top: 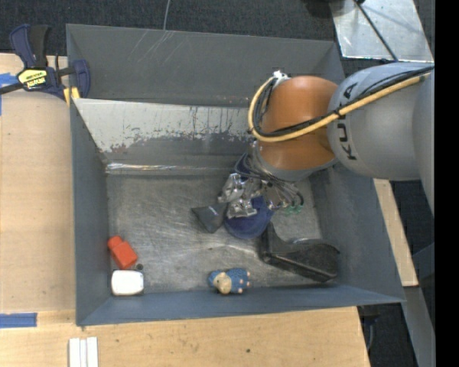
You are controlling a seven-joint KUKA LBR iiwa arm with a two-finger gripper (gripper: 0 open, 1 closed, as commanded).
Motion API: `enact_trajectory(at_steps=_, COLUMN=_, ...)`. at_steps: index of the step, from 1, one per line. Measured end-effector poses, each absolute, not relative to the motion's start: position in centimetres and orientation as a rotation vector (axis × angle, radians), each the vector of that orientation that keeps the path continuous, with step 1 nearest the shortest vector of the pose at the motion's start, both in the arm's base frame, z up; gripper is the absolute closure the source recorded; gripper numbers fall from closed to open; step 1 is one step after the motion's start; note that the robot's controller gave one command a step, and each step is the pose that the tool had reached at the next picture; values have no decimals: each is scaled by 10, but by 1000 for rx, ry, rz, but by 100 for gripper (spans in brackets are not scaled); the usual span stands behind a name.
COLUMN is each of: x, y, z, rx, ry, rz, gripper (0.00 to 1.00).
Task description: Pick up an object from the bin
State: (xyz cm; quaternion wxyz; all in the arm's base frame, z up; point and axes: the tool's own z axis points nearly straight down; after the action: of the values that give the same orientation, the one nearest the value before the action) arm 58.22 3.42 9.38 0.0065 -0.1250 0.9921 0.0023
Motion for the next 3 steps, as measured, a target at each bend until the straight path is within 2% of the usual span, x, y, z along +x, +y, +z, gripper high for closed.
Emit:
enact_trajectory(at_steps=1, x=606, y=150, z=78, rx=-116, ry=3121, rz=0, gripper=100)
enact_trajectory(at_steps=2, x=611, y=158, z=78, rx=-20, ry=3129, rz=-2, gripper=100)
enact_trajectory(at_steps=3, x=594, y=152, z=194, rx=-49, ry=3130, rz=3, gripper=100)
